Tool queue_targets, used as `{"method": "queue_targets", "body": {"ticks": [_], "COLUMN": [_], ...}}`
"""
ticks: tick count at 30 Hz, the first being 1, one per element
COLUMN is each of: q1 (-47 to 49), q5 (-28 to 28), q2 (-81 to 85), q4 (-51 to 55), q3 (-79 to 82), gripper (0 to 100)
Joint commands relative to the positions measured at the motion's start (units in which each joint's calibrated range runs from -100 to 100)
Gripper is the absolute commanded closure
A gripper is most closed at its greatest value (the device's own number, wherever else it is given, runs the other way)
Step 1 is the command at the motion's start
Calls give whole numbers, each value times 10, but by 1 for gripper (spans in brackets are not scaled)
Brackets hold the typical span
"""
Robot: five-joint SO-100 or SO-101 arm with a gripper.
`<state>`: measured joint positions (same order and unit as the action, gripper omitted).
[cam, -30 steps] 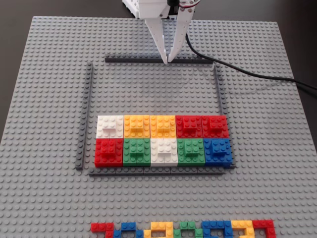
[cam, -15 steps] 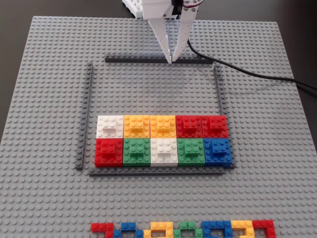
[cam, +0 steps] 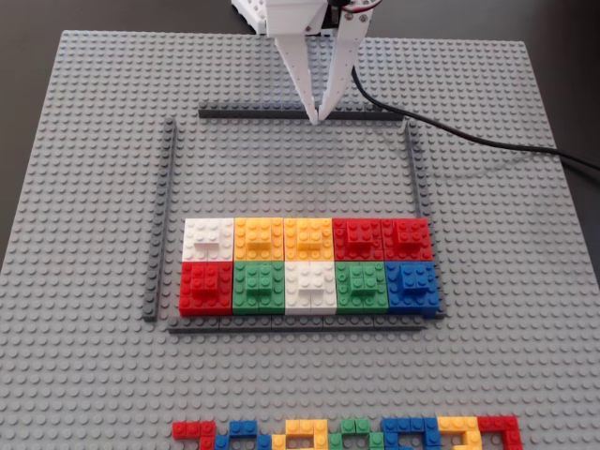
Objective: Grab the cube and place it into the grid
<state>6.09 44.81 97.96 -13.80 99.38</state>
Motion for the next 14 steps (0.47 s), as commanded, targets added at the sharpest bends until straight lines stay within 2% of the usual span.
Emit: {"method": "queue_targets", "body": {"ticks": [1,14], "q1": [-4,-5], "q5": [0,-6], "q2": [20,20], "q4": [-9,-8], "q3": [5,5], "gripper": [100,100]}}
